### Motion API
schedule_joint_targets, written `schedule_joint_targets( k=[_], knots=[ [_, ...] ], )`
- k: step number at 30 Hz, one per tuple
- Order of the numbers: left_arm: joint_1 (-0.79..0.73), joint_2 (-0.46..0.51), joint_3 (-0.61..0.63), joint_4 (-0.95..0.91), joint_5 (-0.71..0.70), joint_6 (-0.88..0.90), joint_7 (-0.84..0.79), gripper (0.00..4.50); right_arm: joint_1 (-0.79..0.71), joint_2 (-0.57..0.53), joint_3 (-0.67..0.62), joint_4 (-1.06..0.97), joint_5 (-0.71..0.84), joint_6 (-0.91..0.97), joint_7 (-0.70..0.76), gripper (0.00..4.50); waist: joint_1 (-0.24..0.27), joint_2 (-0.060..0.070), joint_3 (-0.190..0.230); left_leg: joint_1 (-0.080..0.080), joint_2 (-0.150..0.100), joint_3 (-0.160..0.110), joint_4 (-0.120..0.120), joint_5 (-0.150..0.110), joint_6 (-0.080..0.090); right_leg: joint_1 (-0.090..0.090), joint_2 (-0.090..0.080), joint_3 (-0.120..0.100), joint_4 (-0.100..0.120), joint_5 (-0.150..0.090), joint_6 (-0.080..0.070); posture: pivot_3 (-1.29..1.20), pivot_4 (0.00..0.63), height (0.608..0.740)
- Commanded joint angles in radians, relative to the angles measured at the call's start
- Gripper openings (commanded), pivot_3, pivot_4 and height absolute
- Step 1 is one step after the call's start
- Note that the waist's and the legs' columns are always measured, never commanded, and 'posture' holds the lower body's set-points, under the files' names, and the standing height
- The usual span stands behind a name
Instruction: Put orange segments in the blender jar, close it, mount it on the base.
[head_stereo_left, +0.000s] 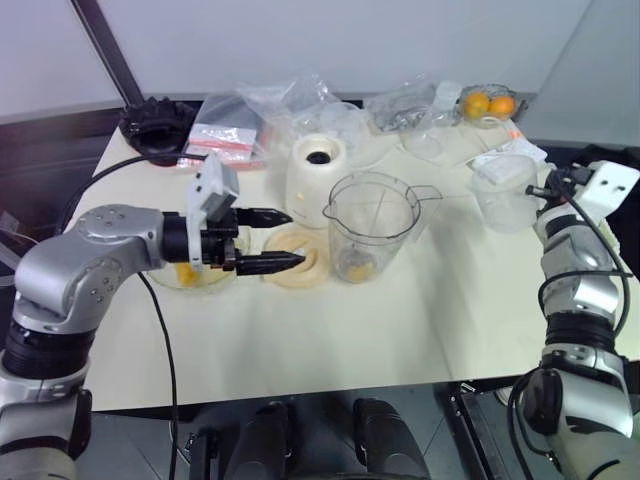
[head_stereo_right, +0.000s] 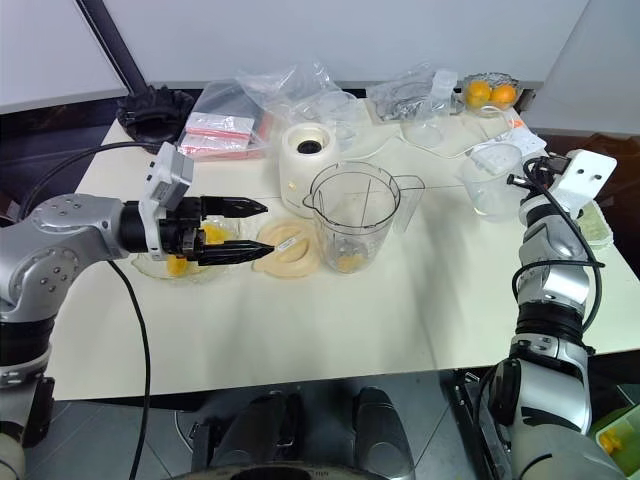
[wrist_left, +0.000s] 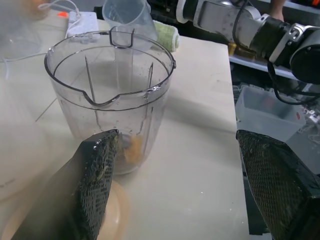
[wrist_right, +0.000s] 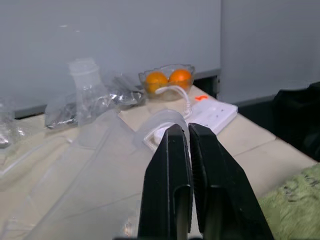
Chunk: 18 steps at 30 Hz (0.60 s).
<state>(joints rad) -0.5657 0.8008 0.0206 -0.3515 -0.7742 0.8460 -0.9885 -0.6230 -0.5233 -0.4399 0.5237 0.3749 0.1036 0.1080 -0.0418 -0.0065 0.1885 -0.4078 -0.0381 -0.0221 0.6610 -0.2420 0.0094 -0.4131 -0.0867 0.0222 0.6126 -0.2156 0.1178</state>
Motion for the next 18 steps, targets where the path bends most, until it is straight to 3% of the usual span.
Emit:
schedule_joint_targets(
  k=[1,18],
  knots=[
    [-0.020,0.002,0.018,-0.010,-0.004,-0.005,0.002,3.91,-0.036,-0.007,-0.033,-0.117,0.055,0.042,0.014,0.12,0.000,0.000,0.000,0.000,0.000,0.000,0.000,0.000,0.000,0.000,0.000,0.000,0.000,0.000,0.000,0.00,0.150,0.740],
    [-0.029,0.005,0.043,0.030,-0.024,0.005,0.002,3.91,-0.195,0.015,-0.070,-0.361,0.306,0.353,0.011,0.12,0.002,0.000,0.001,-0.001,0.000,0.000,-0.002,0.000,0.000,-0.003,0.000,0.000,0.000,0.000,0.000,0.00,0.150,0.740]
  ],
)
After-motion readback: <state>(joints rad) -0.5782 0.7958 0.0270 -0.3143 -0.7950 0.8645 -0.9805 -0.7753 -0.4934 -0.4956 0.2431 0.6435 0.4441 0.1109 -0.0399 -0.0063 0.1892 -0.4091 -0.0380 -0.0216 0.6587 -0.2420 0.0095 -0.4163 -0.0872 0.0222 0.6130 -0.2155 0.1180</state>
